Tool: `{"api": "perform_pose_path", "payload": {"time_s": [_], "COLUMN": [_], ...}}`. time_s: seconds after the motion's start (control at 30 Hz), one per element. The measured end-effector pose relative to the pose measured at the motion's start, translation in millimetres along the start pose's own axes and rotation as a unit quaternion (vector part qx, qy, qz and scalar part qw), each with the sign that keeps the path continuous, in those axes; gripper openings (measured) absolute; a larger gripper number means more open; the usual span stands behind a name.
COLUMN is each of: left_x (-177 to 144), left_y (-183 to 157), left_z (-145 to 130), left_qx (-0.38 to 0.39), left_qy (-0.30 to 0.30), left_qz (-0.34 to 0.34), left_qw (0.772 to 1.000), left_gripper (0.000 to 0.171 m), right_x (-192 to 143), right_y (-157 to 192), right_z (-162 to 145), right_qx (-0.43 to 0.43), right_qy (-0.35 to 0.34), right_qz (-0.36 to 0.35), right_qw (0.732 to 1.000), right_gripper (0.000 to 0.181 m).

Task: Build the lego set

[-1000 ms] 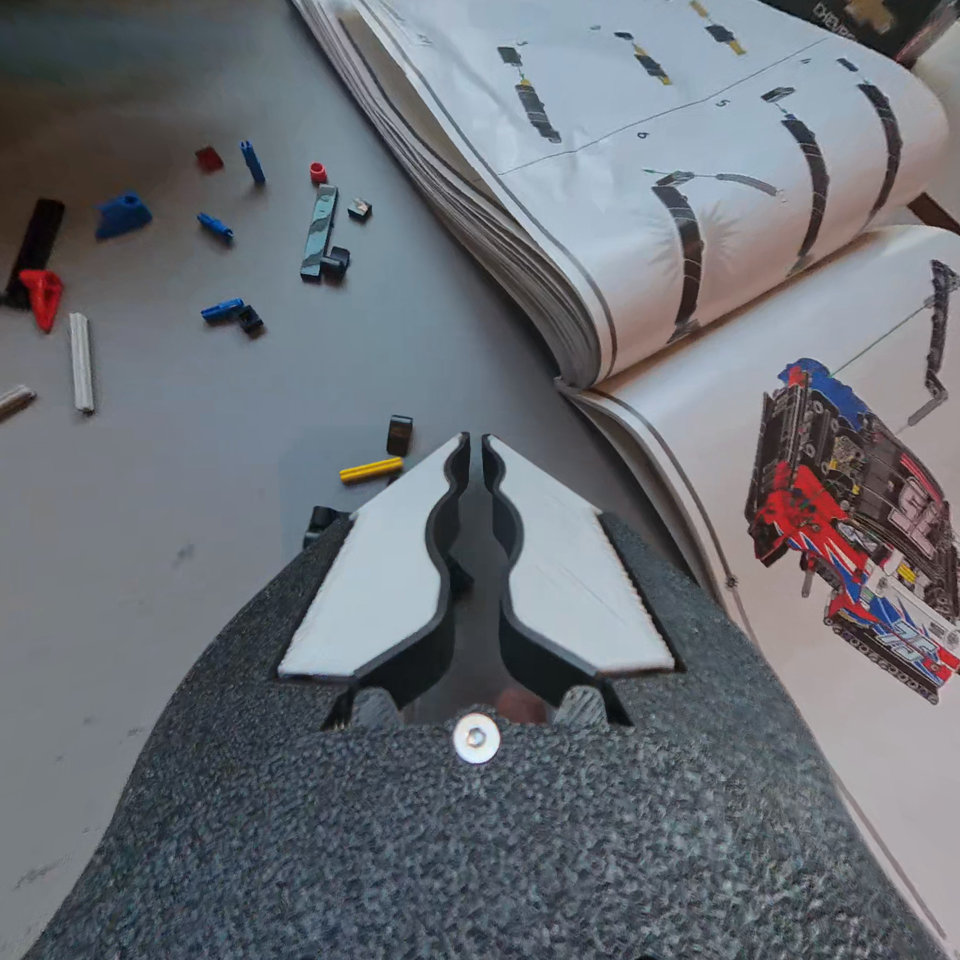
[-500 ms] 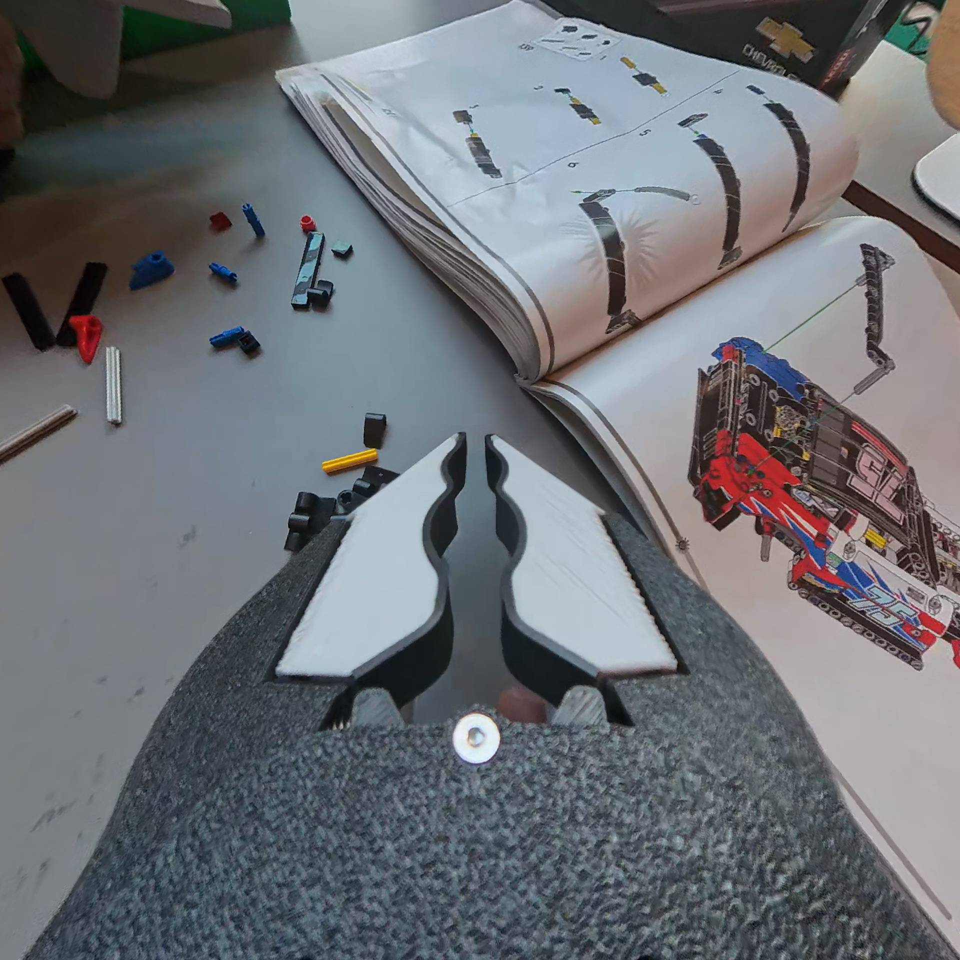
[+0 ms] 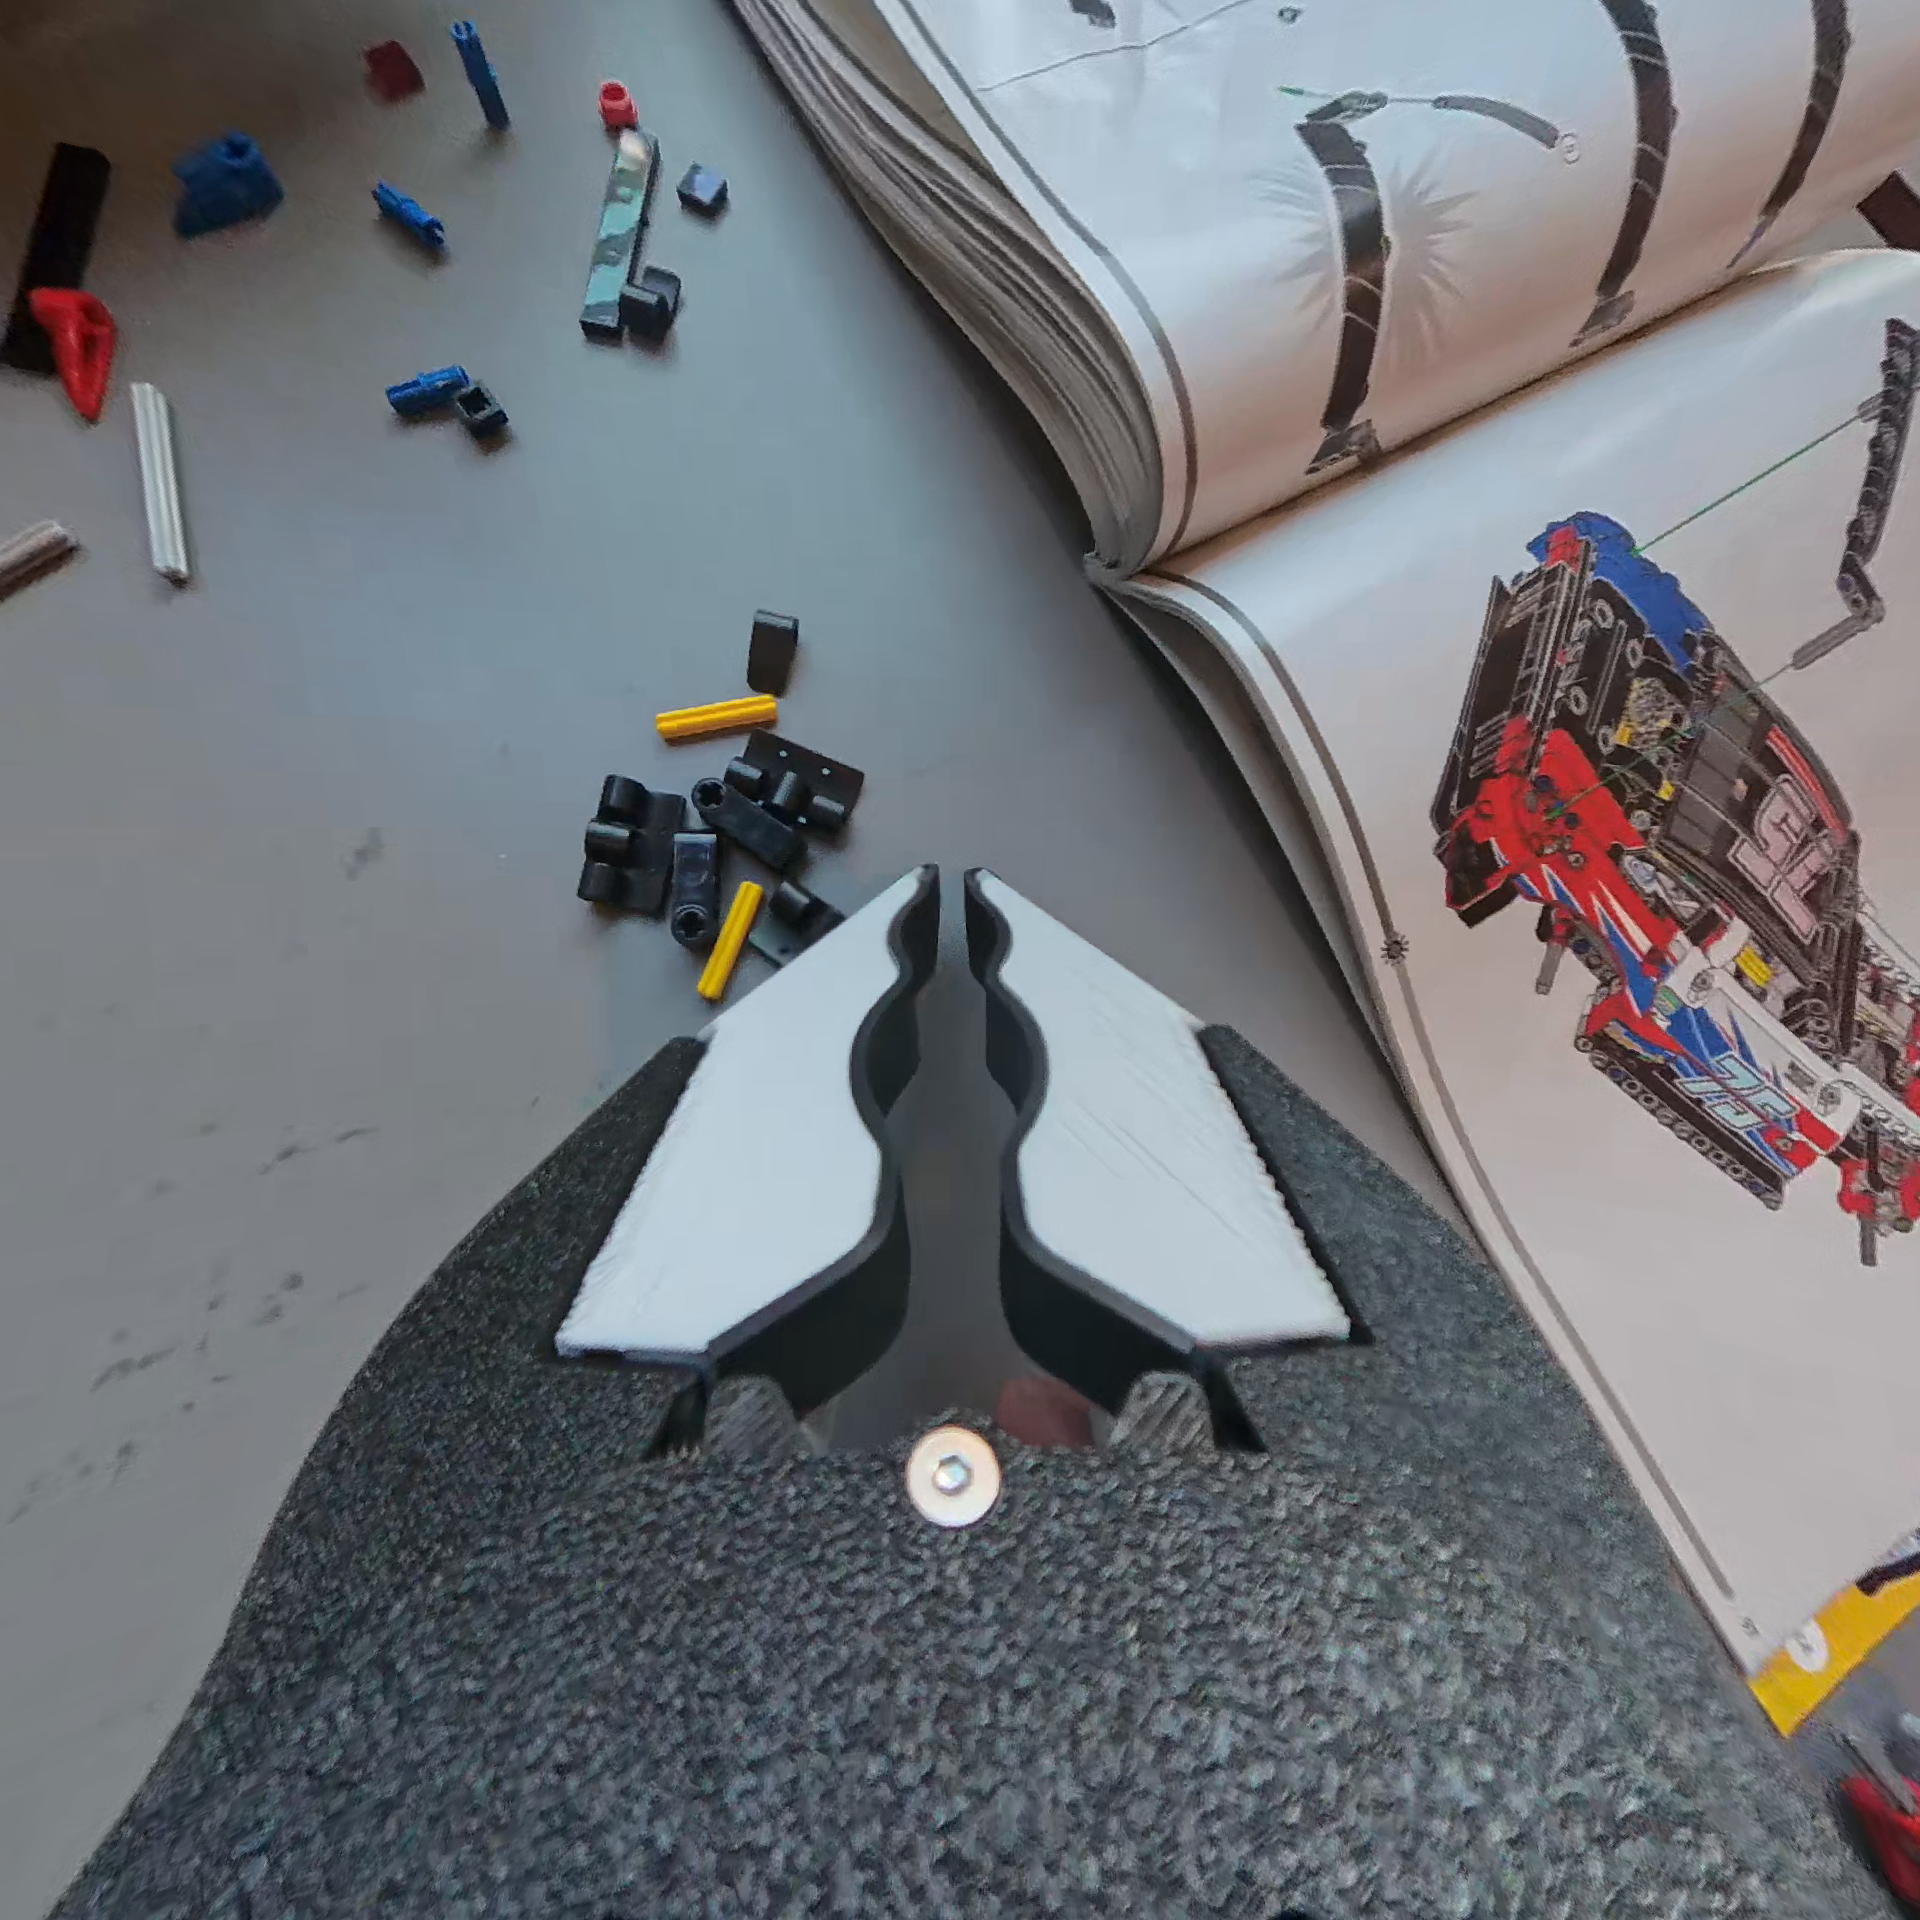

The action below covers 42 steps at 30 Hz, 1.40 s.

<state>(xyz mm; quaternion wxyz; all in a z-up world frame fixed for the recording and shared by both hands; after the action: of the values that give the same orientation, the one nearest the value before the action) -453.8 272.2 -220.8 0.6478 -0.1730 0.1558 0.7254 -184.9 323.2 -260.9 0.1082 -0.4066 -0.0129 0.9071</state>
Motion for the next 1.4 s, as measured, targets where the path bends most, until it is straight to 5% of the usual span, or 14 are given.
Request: {"api": "perform_pose_path", "payload": {"time_s": [0.2, 0.63, 0.77, 0.93, 1.1, 1.4], "left_x": [-2.4, -3.1, -2.7, -3.1, -3.1, -9.1], "left_y": [10.3, 11.8, 4.6, -2.0, -0.8, -4.9], "left_z": [5.0, 5.7, 4.2, 3.7, 3.9, 10.2], "left_qx": [-0.011, -0.018, -0.013, -0.001, -0.014, -0.022], "left_qy": [-0.009, -0.008, -0.004, -0.004, 0.0, -0.009], "left_qz": [0.012, 0.012, 0.001, -0.005, -0.017, -0.032], "left_qw": [1.0, 1.0, 1.0, 1.0, 1.0, 0.999], "left_gripper": [0.026, 0.024, 0.024, 0.024, 0.025, 0.025], "right_x": [0.1, 23.4, 21.7, 39.8, 51.8, 82.8], "right_y": [15.4, 23.5, 35.1, 50.5, 62.1, 61.1], "right_z": [23.7, 25.1, 57.8, 88.8, 109.6, 101.2], "right_qx": [0.007, -0.001, 0.004, -0.155, -0.31, -0.413], "right_qy": [-0.057, -0.036, -0.095, -0.035, 0.025, 0.152], "right_qz": [0.037, 0.03, 0.049, 0.049, 0.105, 0.147], "right_qw": [0.998, 0.999, 0.994, 0.986, 0.945, 0.886], "right_gripper": [0.008, 0.008, 0.012, 0.008, 0.015, 0.015]}}
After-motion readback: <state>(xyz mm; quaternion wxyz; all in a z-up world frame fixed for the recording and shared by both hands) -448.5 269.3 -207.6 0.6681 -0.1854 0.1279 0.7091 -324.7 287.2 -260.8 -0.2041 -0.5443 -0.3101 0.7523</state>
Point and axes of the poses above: each gripper's, where its closed fingertips meet, x out along the fingers, z out of its top, y = z × x across the jaws, the point moved 2 cm from there along -x, back along the fingers, and after that the axes turned 2 degrees about -x, right-handed, at the moved point
